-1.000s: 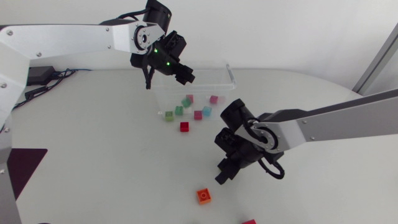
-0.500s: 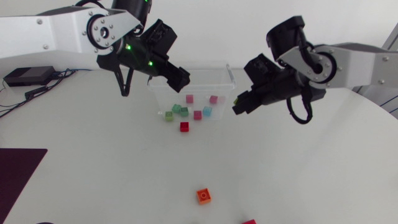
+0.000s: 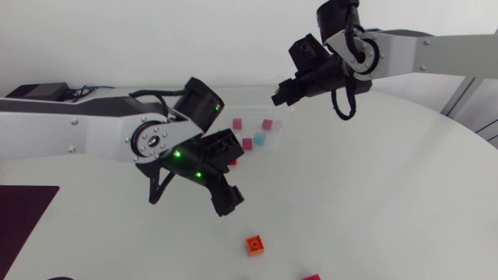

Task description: Pick up the duplo bricks and place them in the container

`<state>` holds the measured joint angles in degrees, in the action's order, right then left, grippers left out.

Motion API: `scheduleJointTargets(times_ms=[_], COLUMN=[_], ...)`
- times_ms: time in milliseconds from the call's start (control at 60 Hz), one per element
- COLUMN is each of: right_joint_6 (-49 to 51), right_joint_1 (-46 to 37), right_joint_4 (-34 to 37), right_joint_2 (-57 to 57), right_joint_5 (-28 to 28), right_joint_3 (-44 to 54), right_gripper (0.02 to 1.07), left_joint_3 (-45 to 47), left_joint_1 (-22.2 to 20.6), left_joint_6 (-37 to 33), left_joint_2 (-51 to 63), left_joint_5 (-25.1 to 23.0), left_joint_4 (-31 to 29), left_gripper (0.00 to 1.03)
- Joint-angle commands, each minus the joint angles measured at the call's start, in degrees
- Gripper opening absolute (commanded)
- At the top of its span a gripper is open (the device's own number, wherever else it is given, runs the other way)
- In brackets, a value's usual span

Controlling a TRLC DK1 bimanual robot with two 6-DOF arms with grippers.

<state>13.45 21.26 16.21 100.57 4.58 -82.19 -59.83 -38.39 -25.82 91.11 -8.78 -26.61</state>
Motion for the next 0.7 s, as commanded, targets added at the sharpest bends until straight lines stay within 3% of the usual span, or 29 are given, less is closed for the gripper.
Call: scheduleJointTargets(times_ms=[0,117,133,150,217,233,417,683], right_joint_6=[-0.7,-0.4,-0.3,-0.3,0.3,0.3,0.8,3.3], right_joint_1=[-0.2,0.0,0.0,0.0,-0.1,-0.3,-2.4,-3.8], right_joint_4=[-1.7,-2.8,-2.8,-2.8,-2.2,-2.3,-2.7,-0.8], right_joint_2=[3.8,9.3,10.3,11.0,12.7,12.6,2.9,-19.8], right_joint_5=[0.3,0.4,0.5,0.5,0.5,0.5,2.7,4.9], right_joint_3=[-3.9,-9.3,-10.2,-10.8,-12.6,-12.6,-6.0,18.6], right_gripper=[0.30,0.32,0.36,0.45,1.00,1.04,1.03,1.03], left_joint_3=[2.9,4.6,4.7,4.8,5.6,5.8,6.5,4.4], left_joint_1=[-2.5,-5.2,-5.5,-5.6,-7.1,-7.5,-9.9,-12.0], left_joint_6=[-1.7,-1.7,-1.7,-1.7,-2.0,-2.1,-3.4,-4.1], left_joint_2=[-0.8,-0.1,0.1,0.2,0.2,0.2,0.4,5.7], left_joint_5=[-0.6,-0.7,-0.7,-0.7,-1.0,-1.2,-1.5,-1.5], left_joint_4=[0.0,0.2,0.2,0.2,0.2,0.2,0.1,0.0], left_gripper=[0.98,0.98,0.98,0.98,0.98,0.98,0.98,0.98])
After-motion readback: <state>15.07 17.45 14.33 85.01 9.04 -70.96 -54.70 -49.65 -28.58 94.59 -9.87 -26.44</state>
